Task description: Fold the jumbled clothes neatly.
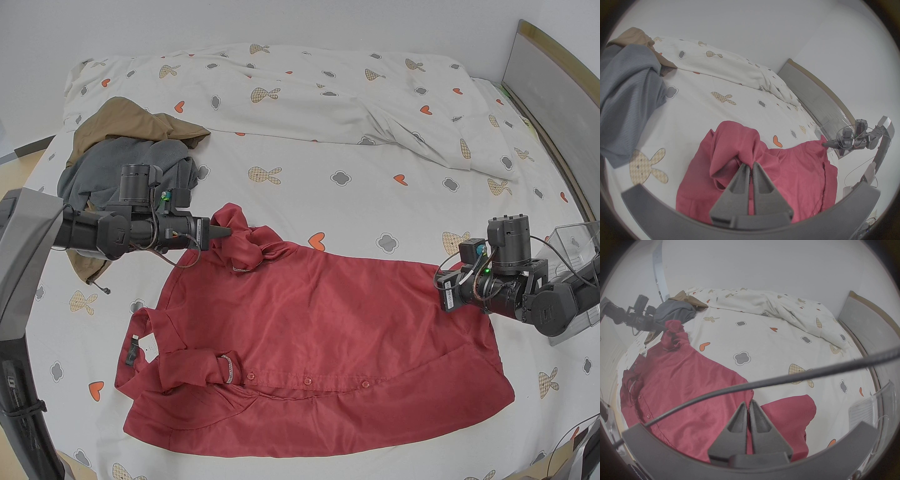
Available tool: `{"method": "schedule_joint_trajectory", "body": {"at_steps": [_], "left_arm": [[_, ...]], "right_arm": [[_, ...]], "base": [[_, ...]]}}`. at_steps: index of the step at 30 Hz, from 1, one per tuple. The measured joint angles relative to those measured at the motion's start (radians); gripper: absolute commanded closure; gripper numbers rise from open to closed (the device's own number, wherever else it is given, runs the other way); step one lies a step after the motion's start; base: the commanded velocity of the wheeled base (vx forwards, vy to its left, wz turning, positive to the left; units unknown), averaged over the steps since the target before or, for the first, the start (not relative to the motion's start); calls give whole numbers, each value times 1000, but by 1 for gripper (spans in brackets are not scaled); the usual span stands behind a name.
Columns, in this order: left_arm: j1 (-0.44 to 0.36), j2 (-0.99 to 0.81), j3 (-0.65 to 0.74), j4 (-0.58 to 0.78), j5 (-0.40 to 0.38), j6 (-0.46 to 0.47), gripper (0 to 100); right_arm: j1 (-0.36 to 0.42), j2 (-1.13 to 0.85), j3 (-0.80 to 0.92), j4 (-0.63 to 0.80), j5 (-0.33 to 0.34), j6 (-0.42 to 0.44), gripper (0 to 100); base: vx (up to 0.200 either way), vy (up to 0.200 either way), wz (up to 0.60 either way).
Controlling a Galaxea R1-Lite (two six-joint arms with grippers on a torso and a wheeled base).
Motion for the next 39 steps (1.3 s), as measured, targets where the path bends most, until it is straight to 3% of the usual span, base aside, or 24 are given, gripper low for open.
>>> {"method": "schedule_joint_trajectory", "body": {"at_steps": [12,22,32,39], "left_arm": [[30,-333,289,3,0,3,100],[44,-660,607,8,0,6,100],[47,-881,808,15,1,14,100],[47,-995,906,94,2,54,100]], "right_arm": [[-69,-30,6,0,-28,41,100],[-95,-83,70,0,-34,79,100],[-13,-216,241,1,-37,97,100],[51,-303,363,6,-40,101,100]], "base": [[0,0,0],[0,0,0],[0,0,0],[0,0,0]]}}
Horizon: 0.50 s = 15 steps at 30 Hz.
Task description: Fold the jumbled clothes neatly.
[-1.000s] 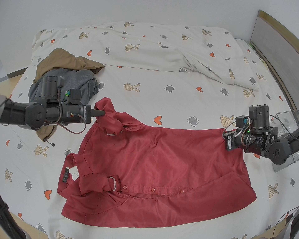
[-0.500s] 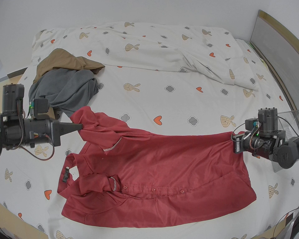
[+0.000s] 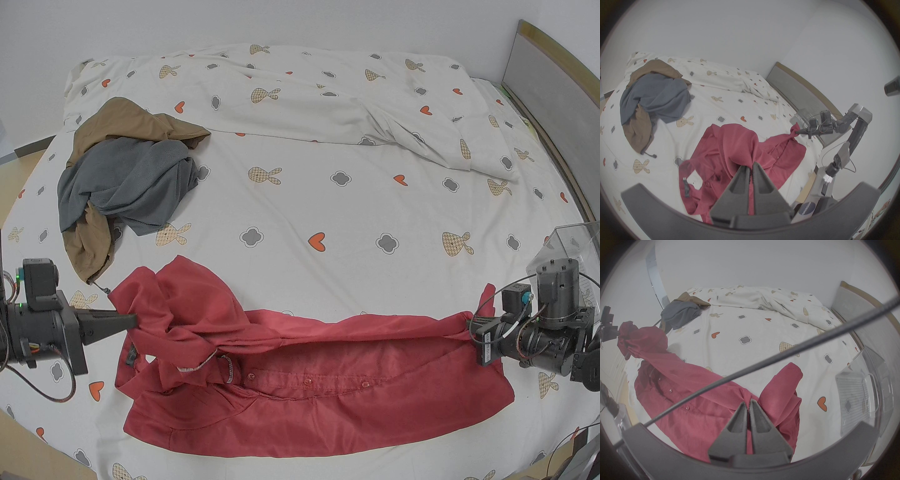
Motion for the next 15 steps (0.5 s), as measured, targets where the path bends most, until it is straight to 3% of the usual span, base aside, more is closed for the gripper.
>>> {"method": "schedule_joint_trajectory", "body": {"at_steps": [7,15], "left_arm": [[4,-39,72,34,2,67,100],[4,-6,71,23,3,76,100]], "right_arm": [[25,-37,72,1,-1,0,100],[37,-36,89,0,1,0,100]], "base": [[0,0,0],[0,0,0]]}}
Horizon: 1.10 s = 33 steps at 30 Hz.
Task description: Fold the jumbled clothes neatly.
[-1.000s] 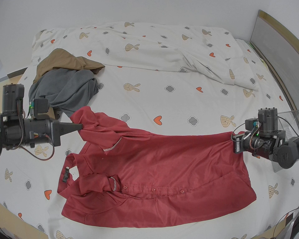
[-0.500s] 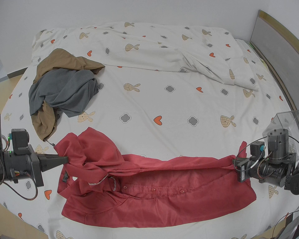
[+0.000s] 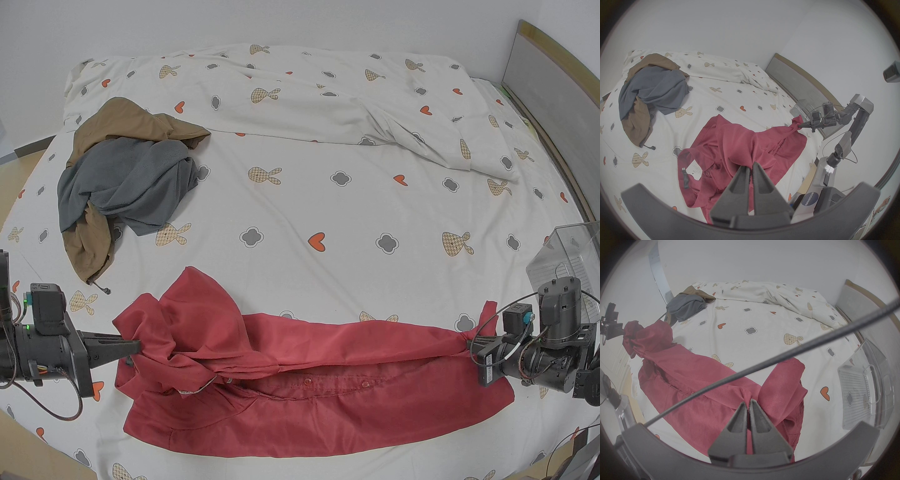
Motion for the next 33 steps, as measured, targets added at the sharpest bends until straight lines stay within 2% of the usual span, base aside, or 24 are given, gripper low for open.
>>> {"method": "schedule_joint_trajectory", "body": {"at_steps": [5,10,18,19,27,30,33], "left_arm": [[0,49,-26,-8,0,2,100],[11,102,-32,-19,0,6,100],[54,176,-18,-25,-2,82,100],[56,188,-16,-25,-2,87,0],[60,234,-11,-25,-4,93,0],[60,237,-11,-25,-4,93,0],[61,236,-11,-27,-4,93,0]], "right_arm": [[1,18,-2,-3,1,9,100],[2,54,4,-4,6,55,100],[12,87,7,-4,8,62,100],[13,93,6,-5,7,62,0],[7,122,0,-7,1,100,0],[-7,94,-20,-5,5,166,0],[-31,49,-52,9,23,288,0]], "base": [[0,0,0],[0,0,0],[0,0,0],[0,0,0],[0,0,0],[0,0,0],[0,0,0]]}}
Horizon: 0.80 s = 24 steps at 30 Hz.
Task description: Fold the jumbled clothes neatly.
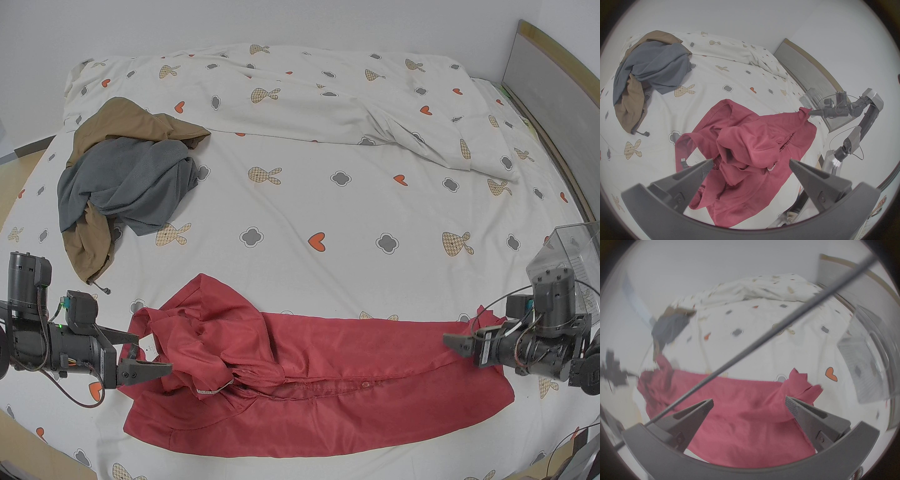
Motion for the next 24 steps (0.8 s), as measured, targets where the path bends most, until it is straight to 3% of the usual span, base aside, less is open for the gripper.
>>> {"method": "schedule_joint_trajectory", "body": {"at_steps": [2,4,9,18,24], "left_arm": [[0,-1,0,-7,0,0,0],[0,-2,2,-16,0,0,0],[0,-5,5,-30,-1,0,0],[2,-30,0,-40,-2,-5,0],[2,-46,-30,-40,-5,-8,0]], "right_arm": [[-24,-30,-27,32,35,96,0],[-56,-67,-59,87,112,183,0],[-162,-135,-107,173,299,253,0],[-395,-139,-149,216,445,284,0],[-439,-78,-158,219,472,281,0]], "base": [[0,0,0],[0,0,0],[0,0,0],[0,0,0],[0,0,0]]}}
